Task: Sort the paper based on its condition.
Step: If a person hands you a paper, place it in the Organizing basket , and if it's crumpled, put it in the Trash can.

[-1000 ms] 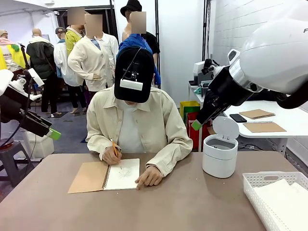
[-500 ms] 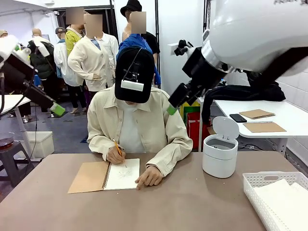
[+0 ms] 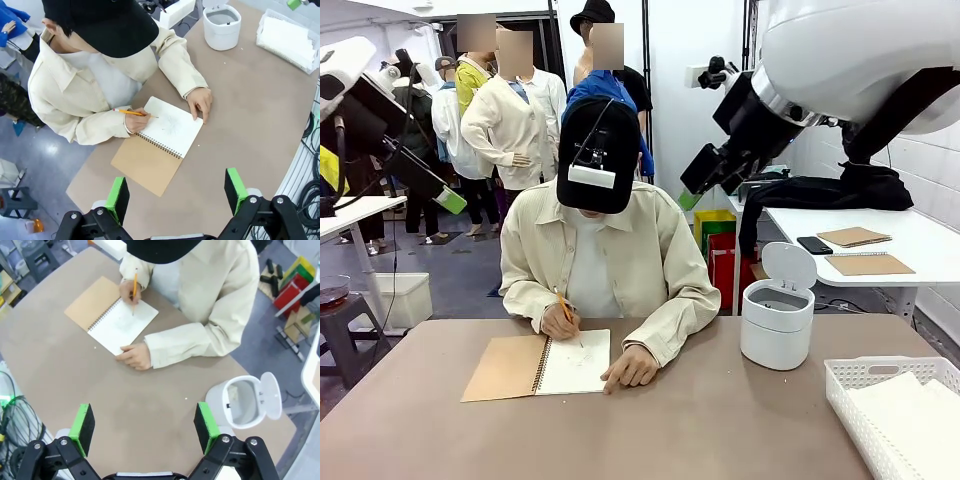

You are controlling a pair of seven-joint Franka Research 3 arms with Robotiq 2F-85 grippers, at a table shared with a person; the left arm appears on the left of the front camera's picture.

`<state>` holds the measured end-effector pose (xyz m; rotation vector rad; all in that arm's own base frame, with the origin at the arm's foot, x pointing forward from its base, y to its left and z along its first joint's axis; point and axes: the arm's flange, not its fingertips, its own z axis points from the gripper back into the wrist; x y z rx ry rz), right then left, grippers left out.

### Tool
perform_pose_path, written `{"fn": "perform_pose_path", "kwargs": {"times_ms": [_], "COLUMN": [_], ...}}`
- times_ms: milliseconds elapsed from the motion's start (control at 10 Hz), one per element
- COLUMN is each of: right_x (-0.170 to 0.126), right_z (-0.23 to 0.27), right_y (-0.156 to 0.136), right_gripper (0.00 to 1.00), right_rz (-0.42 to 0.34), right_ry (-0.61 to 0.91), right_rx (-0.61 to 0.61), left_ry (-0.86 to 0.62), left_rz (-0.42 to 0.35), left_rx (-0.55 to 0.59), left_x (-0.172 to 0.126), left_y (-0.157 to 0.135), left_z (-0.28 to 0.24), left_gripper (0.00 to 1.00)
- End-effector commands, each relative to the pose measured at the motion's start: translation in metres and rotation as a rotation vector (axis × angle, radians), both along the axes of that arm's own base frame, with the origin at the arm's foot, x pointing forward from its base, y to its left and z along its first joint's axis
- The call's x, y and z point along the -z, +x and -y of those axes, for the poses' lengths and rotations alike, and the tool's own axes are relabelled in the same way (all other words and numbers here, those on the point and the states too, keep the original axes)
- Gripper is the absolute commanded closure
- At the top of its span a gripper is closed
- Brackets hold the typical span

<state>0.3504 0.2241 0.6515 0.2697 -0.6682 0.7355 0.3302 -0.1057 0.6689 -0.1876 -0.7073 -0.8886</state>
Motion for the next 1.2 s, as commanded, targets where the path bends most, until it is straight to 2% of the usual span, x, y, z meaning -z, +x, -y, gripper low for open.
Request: {"fn": "perform_pose_path", "kwargs": {"times_ms": [0, 100, 200, 1100], "right_x": [-0.0011, 0.0000, 0.0000, 0.0000], "right_z": [0.0032, 0.0000, 0.0000, 0.0000], "right_y": [-0.0009, 0.0000, 0.0000, 0.0000], "right_gripper": [0.00, 0.00, 0.00, 0.00], "right_rz": [0.041, 0.000, 0.000, 0.000], "right_ry": [-0.030, 0.000, 0.000, 0.000], "right_rx": [0.029, 0.000, 0.000, 0.000], "left_ry": [0.014, 0.036, 0.003, 0.003], "left_rz": [-0.008, 0.001, -0.005, -0.005], "left_rx": [0.011, 0.016, 0.004, 0.004], "left_x": [0.0027, 0.0071, 0.0009, 0.0009], "left_y": [-0.0065, -0.0100, -0.0012, -0.0012], "left_z": [-0.0002, -0.0029, 0.0008, 0.0008], "left_gripper": [0.00, 0.00, 0.00, 0.00]}}
